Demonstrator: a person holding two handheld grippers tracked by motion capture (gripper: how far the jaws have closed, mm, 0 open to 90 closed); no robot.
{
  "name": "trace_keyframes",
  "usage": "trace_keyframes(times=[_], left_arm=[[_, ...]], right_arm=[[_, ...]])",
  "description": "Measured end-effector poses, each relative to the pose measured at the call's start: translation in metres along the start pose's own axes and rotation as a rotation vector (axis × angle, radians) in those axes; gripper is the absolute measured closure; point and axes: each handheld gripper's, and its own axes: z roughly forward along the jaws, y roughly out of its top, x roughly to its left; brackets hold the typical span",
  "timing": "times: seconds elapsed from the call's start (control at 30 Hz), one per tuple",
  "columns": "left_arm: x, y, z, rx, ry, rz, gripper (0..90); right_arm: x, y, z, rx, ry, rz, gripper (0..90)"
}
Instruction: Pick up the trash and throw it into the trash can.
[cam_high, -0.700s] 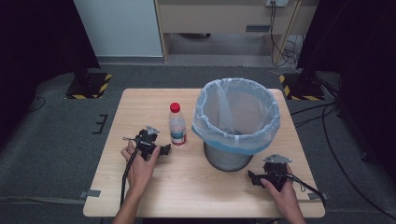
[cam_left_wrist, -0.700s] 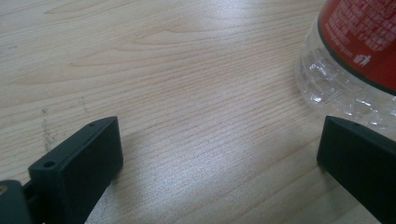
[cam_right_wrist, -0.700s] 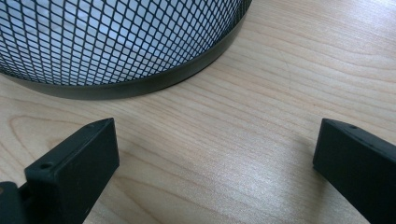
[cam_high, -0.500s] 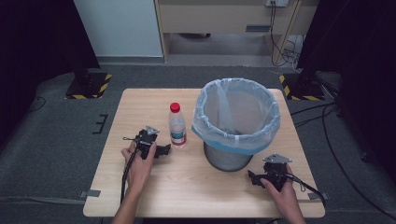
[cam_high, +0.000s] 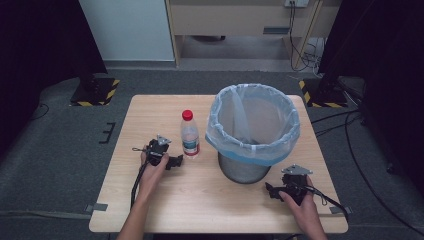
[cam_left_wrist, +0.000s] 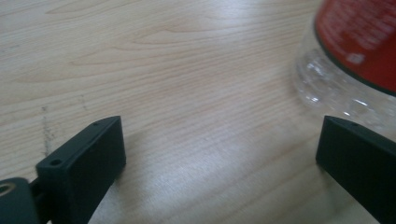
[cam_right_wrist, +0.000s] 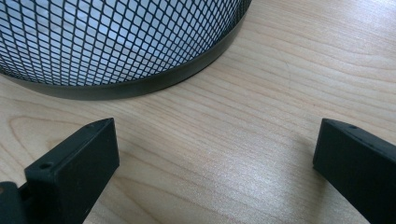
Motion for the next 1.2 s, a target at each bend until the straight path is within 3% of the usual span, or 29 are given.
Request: trace_keyframes(times=[0.1,0.23,0.33,0.47,0.6,0.77,1.07,1.2], left_arm=[[-0.002,-0.001,-0.009,-0.020,-0.031,-0.001,3.2],[-0.009,0.000,-0.015,-0.033,-0.053,0.052,3.1],[-0.016,0.003,-0.018,-0.053,-0.075,0.042,3.0],[-0.023,0.005,-0.022,-0.080,-0.115,0.065,2.5],[-0.025,0.007,-0.025,-0.108,-0.126,0.070,3.0],[-0.026,0.011,-0.031,-0.187,-0.153,0.064,3.0],[-0.031,0.017,-0.041,-0.287,-0.186,0.059,2.9],[-0.035,0.020,-0.041,-0.306,-0.196,0.083,3.1]], right_arm=[[0.000,0.000,0.000,0.000,-0.005,0.003,0.4],[0.000,0.000,-0.001,0.001,-0.009,0.002,0.4],[0.000,0.000,-0.001,0.001,-0.009,0.002,0.4],[0.000,0.000,0.000,0.001,-0.006,-0.001,0.4],[0.000,0.000,0.000,0.001,-0.005,0.000,0.4],[0.000,0.000,0.000,0.001,-0.005,-0.001,0.4],[0.000,0.000,0.000,0.001,-0.005,0.000,0.4],[0.000,0.000,0.000,0.001,-0.005,0.003,0.4]])
